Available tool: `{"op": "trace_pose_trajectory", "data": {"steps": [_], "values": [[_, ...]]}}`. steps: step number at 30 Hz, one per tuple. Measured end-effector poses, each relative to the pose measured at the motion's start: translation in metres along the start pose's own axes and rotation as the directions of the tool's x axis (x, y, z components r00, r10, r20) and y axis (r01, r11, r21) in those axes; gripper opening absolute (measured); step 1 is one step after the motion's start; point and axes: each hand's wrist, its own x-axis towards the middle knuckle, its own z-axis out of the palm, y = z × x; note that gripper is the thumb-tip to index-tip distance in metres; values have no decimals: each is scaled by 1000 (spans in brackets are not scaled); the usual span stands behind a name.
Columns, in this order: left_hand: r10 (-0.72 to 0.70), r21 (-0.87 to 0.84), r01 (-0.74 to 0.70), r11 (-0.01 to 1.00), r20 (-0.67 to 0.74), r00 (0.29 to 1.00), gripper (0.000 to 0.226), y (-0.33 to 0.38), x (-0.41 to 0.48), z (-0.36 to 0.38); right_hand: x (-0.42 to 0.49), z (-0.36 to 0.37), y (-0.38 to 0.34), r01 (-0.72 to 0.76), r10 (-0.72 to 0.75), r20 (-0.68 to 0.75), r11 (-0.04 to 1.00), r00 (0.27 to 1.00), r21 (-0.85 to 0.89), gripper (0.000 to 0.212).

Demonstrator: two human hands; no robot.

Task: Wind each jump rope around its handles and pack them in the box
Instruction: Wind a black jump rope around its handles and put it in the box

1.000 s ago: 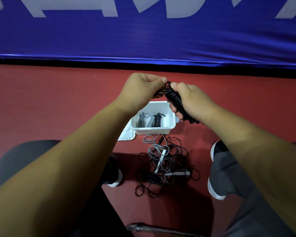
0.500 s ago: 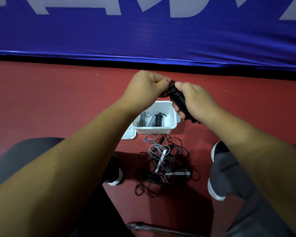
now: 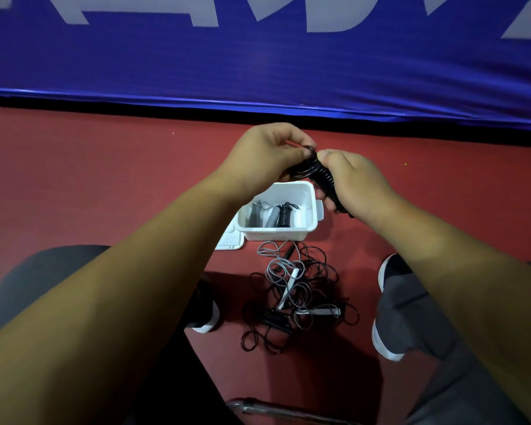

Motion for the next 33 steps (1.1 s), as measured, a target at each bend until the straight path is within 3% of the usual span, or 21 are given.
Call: {"op": "trace_pose_trajectory", "data": {"steps": [5, 9, 11, 14, 18, 22, 26, 29, 33], "values": [[6, -52, -9, 999, -54, 999, 3, 2, 1, -3, 4, 1, 0, 77, -74, 42, 993, 996, -84, 39], [95, 82, -79, 993, -210, 973, 5, 2, 8, -10, 9, 0, 1, 147, -127, 77, 922, 989, -359, 46], [113, 74, -98, 992, -226, 968, 7, 2, 8, -8, 15, -1, 3, 106, -84, 68, 877, 994, -469, 48], [80, -79, -98, 992, -213, 974, 16, 5, 4, 6, 23, -8, 3, -3, 34, 43, 822, 999, -569, 45], [-2, -291, -49, 956, -172, 985, 14, 10, 3, 18, 31, -12, 8, -127, 130, -28, 865, 991, -486, 38], [-70, -335, -2, 942, -203, 977, 11, 10, 9, 16, 33, -6, 16, -144, 120, -82, 874, 989, -463, 41], [-19, -131, -15, 991, -255, 967, 14, 2, 17, 10, 28, -8, 21, -208, 243, 33, 886, 969, -414, 47], [-31, -59, 16, 998, -257, 966, 14, -6, 18, 10, 24, -9, 25, -212, 271, 111, 903, 956, -375, 26], [-14, 102, 40, 994, -240, 971, 14, -18, 22, 8, 20, -2, 34, -237, 284, 125, 925, 951, -298, 20]]}}
